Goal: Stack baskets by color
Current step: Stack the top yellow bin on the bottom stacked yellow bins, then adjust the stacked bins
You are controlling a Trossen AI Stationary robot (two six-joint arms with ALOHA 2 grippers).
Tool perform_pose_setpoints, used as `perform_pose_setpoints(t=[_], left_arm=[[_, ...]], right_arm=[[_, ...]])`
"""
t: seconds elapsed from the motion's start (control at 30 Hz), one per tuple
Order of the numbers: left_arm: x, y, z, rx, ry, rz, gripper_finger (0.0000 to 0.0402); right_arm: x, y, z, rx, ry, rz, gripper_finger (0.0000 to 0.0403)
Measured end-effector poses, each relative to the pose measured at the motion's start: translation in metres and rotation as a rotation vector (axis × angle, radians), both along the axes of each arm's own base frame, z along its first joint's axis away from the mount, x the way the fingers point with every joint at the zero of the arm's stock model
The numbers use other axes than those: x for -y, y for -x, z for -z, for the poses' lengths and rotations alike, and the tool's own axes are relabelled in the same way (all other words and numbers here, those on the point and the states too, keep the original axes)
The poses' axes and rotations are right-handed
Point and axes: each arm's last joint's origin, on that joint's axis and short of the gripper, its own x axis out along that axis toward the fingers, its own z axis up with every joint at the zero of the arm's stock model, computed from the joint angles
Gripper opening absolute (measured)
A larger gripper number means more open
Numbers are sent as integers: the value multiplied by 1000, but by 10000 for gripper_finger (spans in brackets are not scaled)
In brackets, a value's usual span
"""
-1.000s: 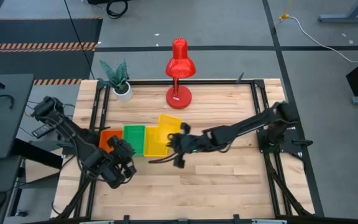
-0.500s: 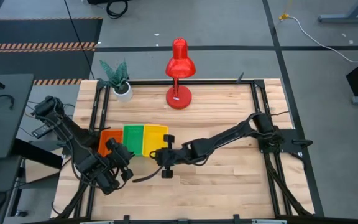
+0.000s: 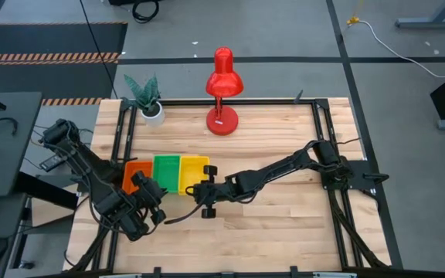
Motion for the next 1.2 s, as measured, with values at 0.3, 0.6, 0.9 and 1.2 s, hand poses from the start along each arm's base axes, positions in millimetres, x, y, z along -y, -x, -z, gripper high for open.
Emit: perform_pose_setpoints(t=[0.3, 0.6, 0.9, 1.2], left_arm=[[0, 0, 0, 0, 0, 0, 34], [0, 0, 0, 15, -14, -3, 30], [0, 0, -1, 21, -17, -4, 28], [0, -1, -1, 25, -12, -3, 25]], right_arm=[[-1, 0, -4, 42, 134, 84, 118], [-3, 7, 12, 37, 219, 108, 112], [-1, 6, 17, 28, 160, 5, 122], [-9, 31, -18, -6, 355, 107, 113]])
